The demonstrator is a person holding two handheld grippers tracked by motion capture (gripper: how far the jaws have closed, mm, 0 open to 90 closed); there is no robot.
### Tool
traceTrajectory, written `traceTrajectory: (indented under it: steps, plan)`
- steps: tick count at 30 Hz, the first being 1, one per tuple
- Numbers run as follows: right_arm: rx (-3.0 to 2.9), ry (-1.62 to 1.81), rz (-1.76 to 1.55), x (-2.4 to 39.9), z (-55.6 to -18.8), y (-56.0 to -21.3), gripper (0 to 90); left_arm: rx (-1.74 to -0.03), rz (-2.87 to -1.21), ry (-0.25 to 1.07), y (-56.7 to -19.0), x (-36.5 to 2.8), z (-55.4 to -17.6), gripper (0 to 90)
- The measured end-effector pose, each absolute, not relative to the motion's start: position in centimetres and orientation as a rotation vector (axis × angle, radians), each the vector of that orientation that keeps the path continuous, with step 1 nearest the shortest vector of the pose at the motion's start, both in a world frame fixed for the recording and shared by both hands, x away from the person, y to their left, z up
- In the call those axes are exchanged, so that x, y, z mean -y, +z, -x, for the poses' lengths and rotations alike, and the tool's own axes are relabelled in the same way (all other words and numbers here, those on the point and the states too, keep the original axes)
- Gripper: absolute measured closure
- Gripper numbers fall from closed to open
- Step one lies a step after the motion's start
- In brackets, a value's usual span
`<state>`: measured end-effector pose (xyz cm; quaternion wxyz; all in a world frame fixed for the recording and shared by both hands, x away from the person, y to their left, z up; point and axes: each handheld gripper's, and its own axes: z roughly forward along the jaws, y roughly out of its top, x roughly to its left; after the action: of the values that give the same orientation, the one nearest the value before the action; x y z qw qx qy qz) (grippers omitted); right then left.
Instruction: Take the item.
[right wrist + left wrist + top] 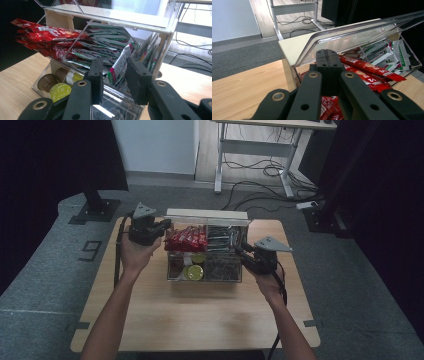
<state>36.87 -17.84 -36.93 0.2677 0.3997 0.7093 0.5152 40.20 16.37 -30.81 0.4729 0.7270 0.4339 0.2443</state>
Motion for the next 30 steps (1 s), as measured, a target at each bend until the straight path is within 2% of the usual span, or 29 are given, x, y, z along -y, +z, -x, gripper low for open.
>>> traceTrajectory:
  steps: [30]
  plan:
    - [-1.938, 1.339, -1.164, 16.2, -39.7, -37.6, 70.4, -1.06, -1.78, 0.603, -30.8, -16.3, -40.2, 90.0]
